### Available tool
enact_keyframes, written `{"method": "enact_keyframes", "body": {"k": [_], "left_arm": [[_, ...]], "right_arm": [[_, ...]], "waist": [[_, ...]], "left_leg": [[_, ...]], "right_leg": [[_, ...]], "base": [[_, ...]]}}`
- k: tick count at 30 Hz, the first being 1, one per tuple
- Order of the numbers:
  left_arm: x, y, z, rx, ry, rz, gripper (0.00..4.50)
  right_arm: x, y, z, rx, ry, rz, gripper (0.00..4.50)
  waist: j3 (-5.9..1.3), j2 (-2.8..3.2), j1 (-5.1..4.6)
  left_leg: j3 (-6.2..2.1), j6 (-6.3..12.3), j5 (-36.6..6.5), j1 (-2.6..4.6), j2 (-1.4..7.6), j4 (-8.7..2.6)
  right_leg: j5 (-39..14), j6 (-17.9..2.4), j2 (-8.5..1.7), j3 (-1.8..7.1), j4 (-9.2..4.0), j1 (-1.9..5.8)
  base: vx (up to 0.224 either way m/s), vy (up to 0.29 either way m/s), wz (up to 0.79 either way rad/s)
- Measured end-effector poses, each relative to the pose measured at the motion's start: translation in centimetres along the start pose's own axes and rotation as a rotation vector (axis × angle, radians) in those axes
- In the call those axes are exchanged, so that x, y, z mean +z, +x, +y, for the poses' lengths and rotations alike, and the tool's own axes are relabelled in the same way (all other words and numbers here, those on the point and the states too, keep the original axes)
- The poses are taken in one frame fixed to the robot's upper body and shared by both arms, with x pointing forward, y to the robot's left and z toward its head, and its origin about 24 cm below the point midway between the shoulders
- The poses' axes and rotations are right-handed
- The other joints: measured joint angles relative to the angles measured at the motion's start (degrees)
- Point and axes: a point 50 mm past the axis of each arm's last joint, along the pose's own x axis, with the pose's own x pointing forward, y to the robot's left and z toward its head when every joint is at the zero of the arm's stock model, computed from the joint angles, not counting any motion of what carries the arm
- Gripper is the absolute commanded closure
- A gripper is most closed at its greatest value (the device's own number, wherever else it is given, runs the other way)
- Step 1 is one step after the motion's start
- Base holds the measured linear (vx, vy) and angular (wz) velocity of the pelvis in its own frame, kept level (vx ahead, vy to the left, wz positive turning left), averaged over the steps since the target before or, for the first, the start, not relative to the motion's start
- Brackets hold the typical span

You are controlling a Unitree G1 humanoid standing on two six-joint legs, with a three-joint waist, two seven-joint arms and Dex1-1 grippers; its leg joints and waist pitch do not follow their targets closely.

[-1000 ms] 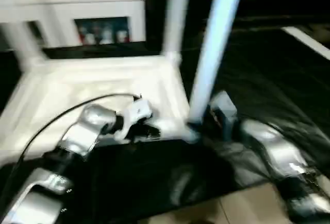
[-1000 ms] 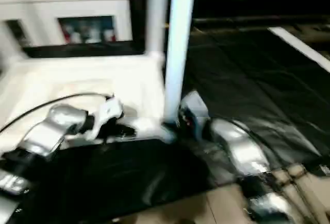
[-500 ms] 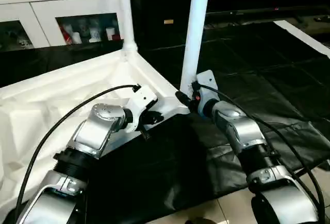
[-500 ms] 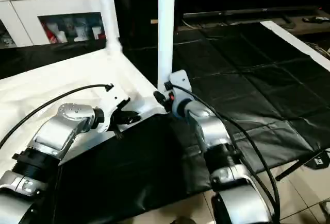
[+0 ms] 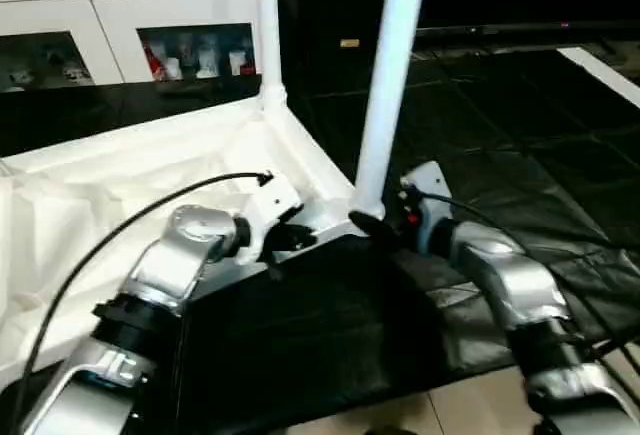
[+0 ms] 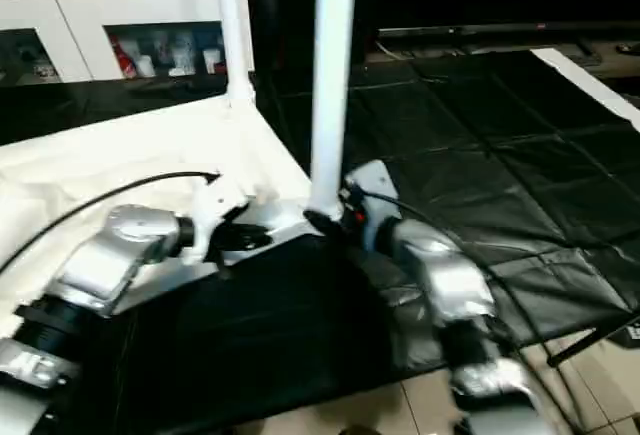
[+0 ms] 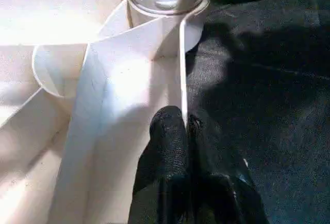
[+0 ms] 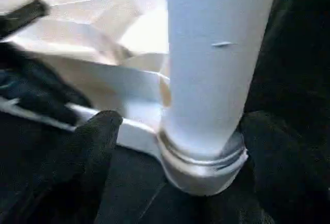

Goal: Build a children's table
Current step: Rotate leg to tighten

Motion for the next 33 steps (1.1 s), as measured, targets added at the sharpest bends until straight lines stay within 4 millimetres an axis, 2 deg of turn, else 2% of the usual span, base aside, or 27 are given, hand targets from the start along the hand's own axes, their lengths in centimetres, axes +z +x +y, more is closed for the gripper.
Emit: {"method": "enact_keyframes", "body": {"k": [3, 8, 11, 15, 20, 23, 33], "left_arm": [[-0.4, -0.7, 0.3, -0.041, 0.032, 0.002, 4.5], [-1.5, -2.6, 1.1, -0.096, 0.087, 0.031, 4.5], [-1.6, -2.9, 1.0, -0.143, 0.127, 0.034, 4.5], [-2.0, -3.6, 0.6, -0.243, 0.174, 0.053, 4.5], [-2.3, -3.9, -0.1, -0.34, 0.219, 0.062, 4.5], [-2.4, -3.9, -0.4, -0.383, 0.24, 0.067, 4.5], [-2.2, -3.8, -0.9, -0.427, 0.275, 0.07, 4.5]], "right_arm": [[0.0, -1.2, 0.0, 0.046, -0.042, 0.007, 0.08], [0.1, -3.3, -0.8, 0.085, -0.107, 0.038, 0.08], [0.3, -3.8, -0.6, 0.136, -0.138, 0.055, 0.08], [0.0, -5.4, -0.2, 0.267, -0.178, 0.117, 0.08], [-0.1, -5.4, 0.3, 0.33, -0.195, 0.128, 0.08], [-0.1, -5.2, 0.5, 0.353, -0.206, 0.123, 0.08], [-0.8, -4.3, 2.2, 0.517, -0.173, 0.126, 0.97]], "waist": [[0.0, 0.0, 0.09], [0.0, 0.0, 0.14], [0.0, 0.0, 0.61], [0.0, -0.01, 1.36], [0.0, -0.01, 2.22], [-0.01, -0.02, 2.31], [0.0, -0.06, 2.3]], "left_leg": [[0.0, -0.01, 0.0, 0.0, 0.02, -0.01], [0.01, -0.01, 0.0, 0.01, 0.03, 0.0], [0.04, 0.0, 0.0, 0.0, 0.03, 0.01], [0.07, 0.01, 0.0, 0.02, 0.03, 0.01], [0.11, 0.01, 0.0, 0.15, 0.06, 0.01], [0.18, 0.01, 0.0, 0.25, 0.06, 0.01], [0.24, 0.01, 0.0, 0.32, 0.06, 0.01]], "right_leg": [[0.0, 0.0, 0.0, -0.01, -0.01, 0.0], [0.0, 0.0, 0.01, -0.01, -0.02, 0.02], [0.0, 0.0, -0.01, -0.02, -0.08, 0.06], [0.0, 0.0, -0.03, -0.05, -0.2, 0.19], [0.0, 0.0, -0.06, -0.06, -0.08, 0.24], [0.0, 0.0, -0.1, -0.05, -0.05, 0.34], [0.0, 0.0, -0.14, -0.05, -0.06, 0.43]], "base": [[0.0, 0.0, 0.0], [0.0, 0.0, 0.0], [0.0, 0.0, 0.0], [0.0, 0.0, 0.0], [0.0, 0.0, 0.0], [0.0, 0.0, 0.0], [0.0, 0.0, 0.0]]}}
